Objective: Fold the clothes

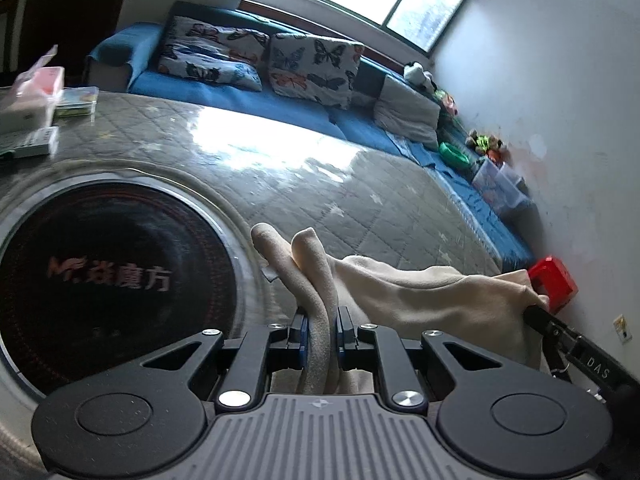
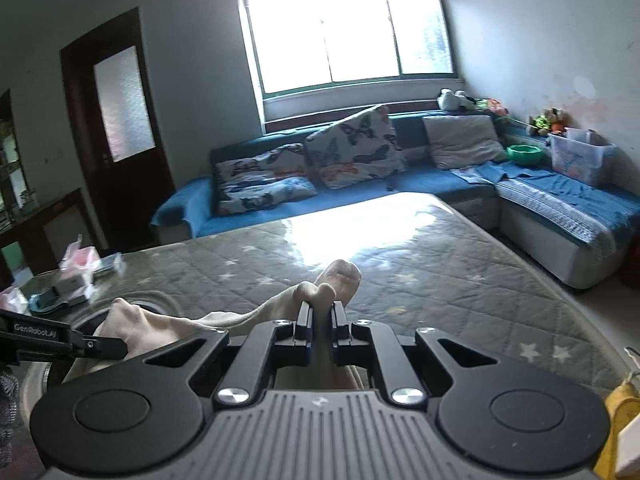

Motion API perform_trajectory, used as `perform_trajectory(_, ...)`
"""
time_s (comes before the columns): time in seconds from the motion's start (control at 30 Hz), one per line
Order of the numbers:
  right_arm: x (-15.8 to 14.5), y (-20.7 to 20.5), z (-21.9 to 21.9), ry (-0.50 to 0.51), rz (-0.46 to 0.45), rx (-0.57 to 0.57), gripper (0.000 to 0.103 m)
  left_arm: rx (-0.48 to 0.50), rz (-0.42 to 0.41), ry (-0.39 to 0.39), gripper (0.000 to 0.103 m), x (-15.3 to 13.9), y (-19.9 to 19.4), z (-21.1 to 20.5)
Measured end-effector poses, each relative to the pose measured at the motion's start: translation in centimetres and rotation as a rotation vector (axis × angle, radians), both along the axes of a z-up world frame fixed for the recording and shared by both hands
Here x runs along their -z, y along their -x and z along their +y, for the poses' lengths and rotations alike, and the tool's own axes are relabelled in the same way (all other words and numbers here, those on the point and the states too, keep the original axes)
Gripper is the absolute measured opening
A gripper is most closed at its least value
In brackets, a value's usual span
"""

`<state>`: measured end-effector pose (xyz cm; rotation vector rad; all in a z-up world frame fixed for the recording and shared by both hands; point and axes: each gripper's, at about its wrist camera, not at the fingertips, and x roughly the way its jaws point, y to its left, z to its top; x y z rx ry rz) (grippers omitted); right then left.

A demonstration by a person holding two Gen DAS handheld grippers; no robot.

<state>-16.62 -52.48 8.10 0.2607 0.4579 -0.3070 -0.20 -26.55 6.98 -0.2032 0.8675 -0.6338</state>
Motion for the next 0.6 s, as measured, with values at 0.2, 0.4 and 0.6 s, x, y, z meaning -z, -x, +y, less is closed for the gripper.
perform_trajectory(0.2, 1.7, -0.5, -1.5, 0.008, 0.056, 0.049, 0.008, 0.033, 0.007, -0.045, 0.014, 1.6, -0.1, -1.6)
perform_trajectory(0.4, 3.5, -1.1, -2.5, 0.01, 0.131, 0.098, 0.008, 0.027, 0.024, -0.079, 0.015, 3.0, -0.5, -1.4)
perform_trajectory(0.6, 4.1, -1.3, -3.0, 0.029, 0.155, 0.146, 0.012, 0.041, 0.015, -0.098, 0.016, 3.3, -0.7, -1.0)
